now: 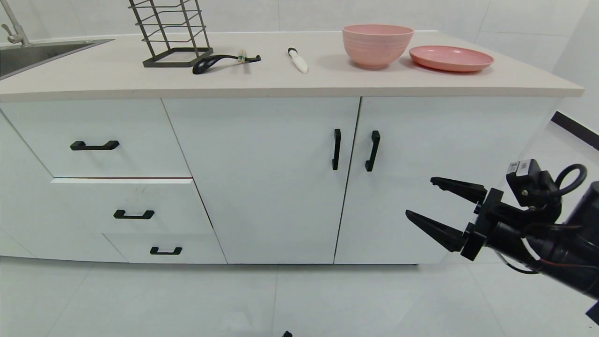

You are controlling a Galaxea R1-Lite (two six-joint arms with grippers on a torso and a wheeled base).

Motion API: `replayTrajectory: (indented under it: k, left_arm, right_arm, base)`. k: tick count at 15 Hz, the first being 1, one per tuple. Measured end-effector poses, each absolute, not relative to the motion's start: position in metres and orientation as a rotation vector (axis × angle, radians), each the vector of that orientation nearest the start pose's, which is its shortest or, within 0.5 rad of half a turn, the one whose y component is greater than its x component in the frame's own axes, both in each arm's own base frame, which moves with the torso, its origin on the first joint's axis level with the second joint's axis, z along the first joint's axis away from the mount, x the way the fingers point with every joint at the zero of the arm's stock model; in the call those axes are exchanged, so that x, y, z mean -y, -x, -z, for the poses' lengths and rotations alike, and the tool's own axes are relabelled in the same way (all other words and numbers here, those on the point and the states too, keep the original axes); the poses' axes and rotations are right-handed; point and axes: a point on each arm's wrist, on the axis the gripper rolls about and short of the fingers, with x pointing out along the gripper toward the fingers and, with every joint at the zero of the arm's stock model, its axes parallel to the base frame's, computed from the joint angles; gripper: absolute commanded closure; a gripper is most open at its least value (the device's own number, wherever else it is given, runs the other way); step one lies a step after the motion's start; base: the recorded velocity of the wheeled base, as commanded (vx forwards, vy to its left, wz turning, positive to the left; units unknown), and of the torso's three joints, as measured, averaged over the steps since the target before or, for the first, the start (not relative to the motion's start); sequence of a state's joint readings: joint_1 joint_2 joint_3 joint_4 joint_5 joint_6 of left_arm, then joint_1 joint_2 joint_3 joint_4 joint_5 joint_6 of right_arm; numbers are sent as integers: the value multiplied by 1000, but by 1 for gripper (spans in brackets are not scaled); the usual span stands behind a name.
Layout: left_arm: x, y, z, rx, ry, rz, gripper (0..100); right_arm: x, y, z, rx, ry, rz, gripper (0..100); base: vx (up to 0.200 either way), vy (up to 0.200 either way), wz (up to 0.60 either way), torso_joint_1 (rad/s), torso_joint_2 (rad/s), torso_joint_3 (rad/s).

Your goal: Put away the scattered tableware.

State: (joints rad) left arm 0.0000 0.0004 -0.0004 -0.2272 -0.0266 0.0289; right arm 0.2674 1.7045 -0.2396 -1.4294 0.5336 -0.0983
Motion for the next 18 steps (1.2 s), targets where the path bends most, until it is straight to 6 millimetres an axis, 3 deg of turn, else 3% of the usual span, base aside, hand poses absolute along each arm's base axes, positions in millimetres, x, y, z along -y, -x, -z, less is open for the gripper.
replayTrajectory:
  k: [1, 3, 6, 8, 14, 18]
  left_arm:
    - [1, 27, -106, 299, -53, 32, 0]
    - [3, 27, -107, 280, -64, 124, 0]
    - [5, 25, -137, 257, -65, 263, 0]
    - [7, 13, -157, 212, -75, 363, 0]
    - [21, -66, -193, 153, -209, 705, 0]
    - [51, -121, -190, 133, -218, 1001, 0]
  right_arm:
    - [-74, -225, -128, 6, 90, -806, 0]
    - [-76, -233, -128, 13, 93, -810, 0]
    - [-80, -246, -129, 37, 97, -810, 0]
    - [-82, -253, -130, 47, 98, -812, 0]
    - [-84, -260, -130, 72, 107, -881, 0]
    - [-85, -263, -133, 97, 117, -881, 0]
  base:
    - [0, 0, 0, 0, 0, 0]
    - [0, 0, 0, 0, 0, 0]
    - [0, 0, 0, 0, 0, 0]
    - [0, 0, 0, 0, 0, 0]
    - [0, 0, 0, 0, 0, 0]
    - [0, 0, 0, 0, 0, 0]
